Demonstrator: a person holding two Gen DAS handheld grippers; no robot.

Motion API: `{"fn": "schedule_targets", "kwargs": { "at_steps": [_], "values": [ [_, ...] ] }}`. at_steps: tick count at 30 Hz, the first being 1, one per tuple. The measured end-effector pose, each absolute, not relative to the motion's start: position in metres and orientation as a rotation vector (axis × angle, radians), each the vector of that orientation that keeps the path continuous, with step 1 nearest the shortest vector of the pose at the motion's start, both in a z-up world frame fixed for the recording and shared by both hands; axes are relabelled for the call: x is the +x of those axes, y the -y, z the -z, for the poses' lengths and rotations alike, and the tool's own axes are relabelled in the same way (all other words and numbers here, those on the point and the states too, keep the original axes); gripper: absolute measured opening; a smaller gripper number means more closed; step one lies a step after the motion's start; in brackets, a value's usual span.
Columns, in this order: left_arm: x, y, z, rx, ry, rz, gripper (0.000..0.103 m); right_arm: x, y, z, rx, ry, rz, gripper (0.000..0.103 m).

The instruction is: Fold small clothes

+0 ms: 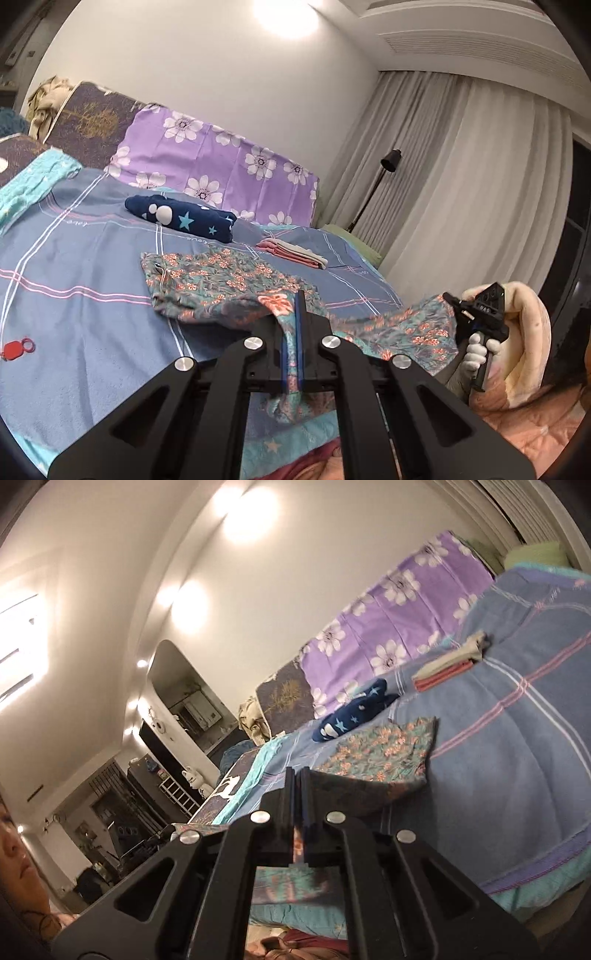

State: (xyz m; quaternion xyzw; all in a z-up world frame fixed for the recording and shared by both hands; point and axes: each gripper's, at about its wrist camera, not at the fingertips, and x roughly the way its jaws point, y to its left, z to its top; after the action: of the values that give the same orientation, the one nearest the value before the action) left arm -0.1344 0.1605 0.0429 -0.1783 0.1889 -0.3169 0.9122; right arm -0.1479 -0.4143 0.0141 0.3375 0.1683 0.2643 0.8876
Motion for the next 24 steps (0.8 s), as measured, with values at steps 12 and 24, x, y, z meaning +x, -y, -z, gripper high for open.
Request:
{"fn": "schedule_targets", "kwargs": {
  "at_steps": [12, 24],
  "values": [
    [-0.033, -0.156, -0.05, -0.403, -0.469, 0.589, 0.003, -0.029, 0.411, -0.009, 0.767, -0.442, -0.506, 0.003],
    [0.166, -0.149, 0.001, -0.425, -0.676, 0.449, 0.004, 0.158, 0.405, 0.029, 0.743, -0.615, -0.33, 0.003]
  ]
}}
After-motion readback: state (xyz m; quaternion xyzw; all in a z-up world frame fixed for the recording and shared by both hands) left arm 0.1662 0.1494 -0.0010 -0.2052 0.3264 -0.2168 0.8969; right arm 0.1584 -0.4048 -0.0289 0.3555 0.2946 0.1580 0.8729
